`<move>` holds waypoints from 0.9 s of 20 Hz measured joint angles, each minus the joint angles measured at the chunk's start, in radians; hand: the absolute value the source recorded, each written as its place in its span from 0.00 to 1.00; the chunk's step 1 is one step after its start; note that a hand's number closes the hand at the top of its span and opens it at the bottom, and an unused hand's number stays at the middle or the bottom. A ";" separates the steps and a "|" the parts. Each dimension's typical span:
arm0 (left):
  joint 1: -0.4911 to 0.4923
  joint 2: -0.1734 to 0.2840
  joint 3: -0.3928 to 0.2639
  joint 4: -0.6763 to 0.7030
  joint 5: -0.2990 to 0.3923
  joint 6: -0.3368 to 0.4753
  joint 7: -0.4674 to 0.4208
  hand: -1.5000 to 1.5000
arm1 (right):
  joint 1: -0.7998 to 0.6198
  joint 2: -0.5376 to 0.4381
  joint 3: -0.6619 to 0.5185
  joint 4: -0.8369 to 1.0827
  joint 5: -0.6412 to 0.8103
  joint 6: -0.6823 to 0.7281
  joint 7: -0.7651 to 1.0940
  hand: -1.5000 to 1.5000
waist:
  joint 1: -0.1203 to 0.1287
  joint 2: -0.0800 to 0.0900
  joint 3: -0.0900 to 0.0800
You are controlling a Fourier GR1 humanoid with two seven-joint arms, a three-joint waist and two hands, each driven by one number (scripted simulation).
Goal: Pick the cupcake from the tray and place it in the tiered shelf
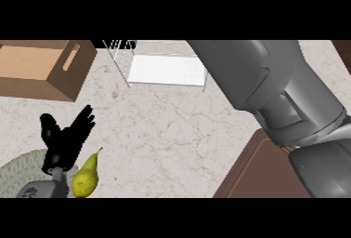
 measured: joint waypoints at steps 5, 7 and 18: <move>-0.011 0.002 0.007 0.012 0.001 -0.007 0.001 0.50 | -0.008 0.002 -0.025 0.051 0.002 -0.035 -0.073 1.00 | 0.004 0.002 0.000; -0.017 0.006 0.013 0.021 0.002 -0.010 0.005 0.50 | -0.007 0.003 -0.034 0.066 0.002 -0.036 -0.099 1.00 | 0.003 0.001 0.000; -0.008 -0.009 0.010 0.011 -0.006 -0.010 -0.005 0.50 | -0.031 -0.006 -0.100 0.108 -0.017 -0.101 -0.113 0.00 | 0.003 0.000 0.000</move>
